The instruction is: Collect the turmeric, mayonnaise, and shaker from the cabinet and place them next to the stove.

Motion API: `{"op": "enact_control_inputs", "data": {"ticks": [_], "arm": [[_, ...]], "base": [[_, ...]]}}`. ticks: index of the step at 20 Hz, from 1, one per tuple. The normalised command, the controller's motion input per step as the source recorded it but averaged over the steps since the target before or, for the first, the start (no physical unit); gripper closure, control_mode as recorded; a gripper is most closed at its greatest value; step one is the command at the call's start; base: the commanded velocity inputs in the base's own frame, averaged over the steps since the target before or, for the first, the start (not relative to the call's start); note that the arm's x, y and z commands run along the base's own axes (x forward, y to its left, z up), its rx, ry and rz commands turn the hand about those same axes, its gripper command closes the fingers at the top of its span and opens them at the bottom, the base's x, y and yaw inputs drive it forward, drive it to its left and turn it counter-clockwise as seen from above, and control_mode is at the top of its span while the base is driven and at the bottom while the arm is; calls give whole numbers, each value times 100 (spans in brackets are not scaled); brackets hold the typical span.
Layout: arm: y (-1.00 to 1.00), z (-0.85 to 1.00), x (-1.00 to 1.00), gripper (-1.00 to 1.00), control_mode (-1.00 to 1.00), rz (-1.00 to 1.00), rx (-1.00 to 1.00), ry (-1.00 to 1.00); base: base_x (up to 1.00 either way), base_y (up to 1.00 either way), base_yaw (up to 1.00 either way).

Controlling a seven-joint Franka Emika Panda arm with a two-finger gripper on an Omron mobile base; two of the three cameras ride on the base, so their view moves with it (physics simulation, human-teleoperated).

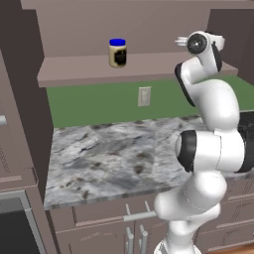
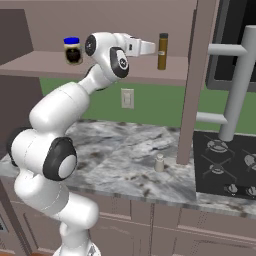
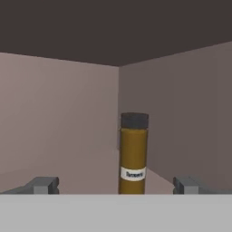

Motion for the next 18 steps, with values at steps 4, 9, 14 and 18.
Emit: {"op": "enact_control_inputs", "data": {"ticks": [4,9,14,18], "arm": [[-40,-5,26,-100,-100,-7,0,0],[-10,0,3,-100,-100,-1,0,0],[0,0,0,-100,-100,0,0,0],[-7,-5,5,-100,-100,0,0,0]], "base": [[0,0,0],[0,0,0],[0,0,0],[0,0,0]]}}
